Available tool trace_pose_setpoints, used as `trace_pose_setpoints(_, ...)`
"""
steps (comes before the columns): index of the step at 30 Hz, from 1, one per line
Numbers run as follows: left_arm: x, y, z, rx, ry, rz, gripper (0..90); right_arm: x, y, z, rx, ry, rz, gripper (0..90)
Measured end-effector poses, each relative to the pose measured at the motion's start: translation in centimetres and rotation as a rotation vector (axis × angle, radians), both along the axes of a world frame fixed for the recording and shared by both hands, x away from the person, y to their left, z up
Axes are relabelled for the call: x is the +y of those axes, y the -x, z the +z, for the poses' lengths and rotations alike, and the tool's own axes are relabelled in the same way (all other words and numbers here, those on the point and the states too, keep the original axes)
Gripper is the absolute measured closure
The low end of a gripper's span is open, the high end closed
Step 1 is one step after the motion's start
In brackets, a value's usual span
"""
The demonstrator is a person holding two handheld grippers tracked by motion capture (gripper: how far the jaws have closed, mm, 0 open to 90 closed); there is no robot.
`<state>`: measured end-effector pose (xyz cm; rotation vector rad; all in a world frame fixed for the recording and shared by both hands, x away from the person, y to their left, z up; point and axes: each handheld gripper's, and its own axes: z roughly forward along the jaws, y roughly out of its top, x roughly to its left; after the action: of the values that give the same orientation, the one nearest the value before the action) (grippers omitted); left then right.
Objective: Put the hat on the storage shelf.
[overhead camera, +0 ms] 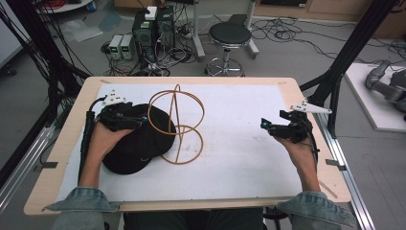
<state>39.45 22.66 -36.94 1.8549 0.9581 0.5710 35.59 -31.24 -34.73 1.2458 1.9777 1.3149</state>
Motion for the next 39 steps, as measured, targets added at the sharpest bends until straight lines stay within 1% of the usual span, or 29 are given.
trace_pose_setpoints(2, -0.2, 0.0, -0.1, 0.005, -0.013, -0.011, 17.4, 0.0, 0.0, 0.0, 0.004, -0.001, 0.000, 12.9)
trace_pose_setpoints(3, -0.3, -0.1, -0.1, 0.005, -0.009, -0.014, 17.3, 0.0, 0.1, 0.0, 0.006, 0.001, -0.002, 12.9)
trace_pose_setpoints(4, -0.5, -0.1, -0.3, 0.009, -0.022, -0.020, 17.3, 0.1, 0.1, 0.0, 0.005, 0.002, -0.002, 12.9)
trace_pose_setpoints(5, -0.5, -0.1, -0.3, 0.009, -0.022, -0.020, 17.3, 0.1, 0.0, 0.0, 0.000, 0.005, 0.001, 12.9)
trace_pose_setpoints(6, -0.8, -0.2, -0.5, 0.015, -0.026, -0.028, 17.2, 0.1, 0.1, 0.0, 0.005, 0.003, 0.000, 12.9)
trace_pose_setpoints(7, -0.8, -0.2, -0.5, 0.015, -0.026, -0.028, 17.2, 0.1, 0.1, 0.0, 0.005, 0.003, 0.000, 12.9)
trace_pose_setpoints(8, -1.0, -0.3, -0.6, 0.019, -0.044, -0.029, 17.2, 0.2, 0.0, 0.0, 0.000, 0.007, 0.002, 12.9)
trace_pose_setpoints(9, -1.1, -0.3, -0.7, 0.021, -0.053, -0.027, 17.2, 0.2, 0.0, 0.0, 0.003, 0.008, 0.004, 12.9)
trace_pose_setpoints(11, -1.2, -0.3, -0.7, 0.020, -0.054, -0.023, 17.3, 0.3, 0.0, -0.1, 0.002, 0.010, 0.005, 12.9)
trace_pose_setpoints(14, -1.1, -0.4, -0.7, 0.031, -0.055, -0.019, 17.7, 0.3, 0.0, -0.1, 0.006, 0.008, 0.004, 12.9)
trace_pose_setpoints(18, -1.4, -0.4, -0.9, 0.040, -0.080, -0.014, 20.6, 0.4, 0.0, -0.1, 0.005, 0.012, 0.008, 12.9)
trace_pose_setpoints(22, -1.6, -0.5, -1.0, 0.069, -0.121, -0.019, 20.9, 0.4, 0.0, -0.1, 0.005, 0.012, 0.010, 12.9)
trace_pose_setpoints(24, -1.7, -0.5, -1.1, 0.077, -0.123, -0.013, 20.9, 0.4, 0.1, -0.1, 0.006, 0.011, 0.009, 12.9)
trace_pose_setpoints(27, -1.7, -0.7, -1.3, 0.100, -0.149, -0.009, 20.7, 0.4, 0.0, -0.1, 0.007, 0.011, 0.009, 12.9)
trace_pose_setpoints(29, -1.8, -0.7, -1.3, 0.106, -0.155, -0.006, 20.7, 0.4, 0.0, -0.1, 0.009, 0.011, 0.009, 12.9)
trace_pose_setpoints(30, -1.8, -0.7, -1.4, 0.109, -0.159, -0.001, 21.4, 0.4, 0.0, -0.1, 0.008, 0.009, 0.010, 12.9)
trace_pose_setpoints(31, -1.8, -0.7, -1.5, 0.118, -0.173, -0.004, 22.3, 0.4, 0.0, -0.1, 0.006, 0.011, 0.011, 13.0)
trace_pose_setpoints(33, -1.9, -0.7, -1.5, 0.125, -0.181, -0.004, 25.8, 0.4, 0.0, -0.1, 0.006, 0.011, 0.011, 12.9)
trace_pose_setpoints(37, -2.2, -0.8, -1.7, 0.149, -0.226, -0.006, 35.1, 0.4, 0.0, -0.1, 0.004, 0.012, 0.010, 12.9)
trace_pose_setpoints(38, -2.2, -0.8, -1.7, 0.149, -0.226, -0.006, 37.7, 0.4, 0.0, -0.1, 0.005, 0.011, 0.009, 12.9)
trace_pose_setpoints(39, -2.1, -0.7, -1.7, 0.160, -0.228, -0.024, 41.6, 0.4, 0.1, -0.1, 0.005, 0.011, 0.009, 12.9)
